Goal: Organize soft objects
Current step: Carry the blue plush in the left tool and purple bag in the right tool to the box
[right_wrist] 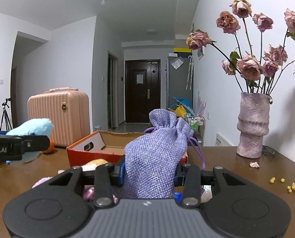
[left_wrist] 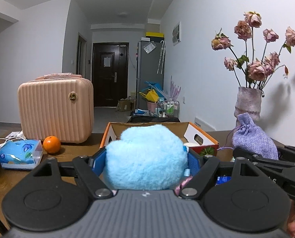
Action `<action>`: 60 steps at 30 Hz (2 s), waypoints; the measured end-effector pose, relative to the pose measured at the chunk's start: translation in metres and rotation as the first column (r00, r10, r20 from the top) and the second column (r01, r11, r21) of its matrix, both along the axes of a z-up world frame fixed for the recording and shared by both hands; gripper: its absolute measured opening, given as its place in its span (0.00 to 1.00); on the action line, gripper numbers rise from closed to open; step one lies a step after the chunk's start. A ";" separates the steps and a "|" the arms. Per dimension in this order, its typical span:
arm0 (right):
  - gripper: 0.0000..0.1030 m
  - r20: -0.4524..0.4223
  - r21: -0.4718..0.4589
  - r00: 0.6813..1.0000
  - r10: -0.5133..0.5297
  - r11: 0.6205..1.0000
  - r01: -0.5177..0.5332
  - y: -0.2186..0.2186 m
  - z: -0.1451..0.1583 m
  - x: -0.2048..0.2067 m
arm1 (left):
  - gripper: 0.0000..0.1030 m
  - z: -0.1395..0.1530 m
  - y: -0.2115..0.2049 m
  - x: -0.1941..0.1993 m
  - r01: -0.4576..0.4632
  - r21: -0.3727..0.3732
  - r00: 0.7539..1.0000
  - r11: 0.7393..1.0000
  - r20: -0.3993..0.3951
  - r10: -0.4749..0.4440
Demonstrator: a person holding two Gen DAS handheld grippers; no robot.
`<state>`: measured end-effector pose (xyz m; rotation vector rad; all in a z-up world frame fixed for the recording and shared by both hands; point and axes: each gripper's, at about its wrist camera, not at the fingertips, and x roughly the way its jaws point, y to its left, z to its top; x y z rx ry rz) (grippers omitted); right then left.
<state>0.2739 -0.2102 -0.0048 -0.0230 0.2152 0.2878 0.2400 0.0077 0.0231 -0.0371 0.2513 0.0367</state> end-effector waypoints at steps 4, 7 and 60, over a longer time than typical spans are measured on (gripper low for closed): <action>0.39 0.013 0.006 1.000 -0.001 1.000 0.000 0.007 0.002 0.012 | 0.77 0.003 0.004 0.011 -0.005 -0.007 1.000 1.000 0.007 0.005; 0.39 0.027 -0.003 1.000 -0.004 1.000 0.004 0.013 0.004 0.020 | 0.77 0.004 0.007 0.020 -0.014 -0.010 1.000 1.000 0.007 0.014; 0.39 -0.070 -0.027 0.997 -0.040 0.999 0.038 0.069 0.000 0.207 | 0.77 0.006 0.036 0.207 -0.094 -0.020 0.995 0.995 -0.043 0.093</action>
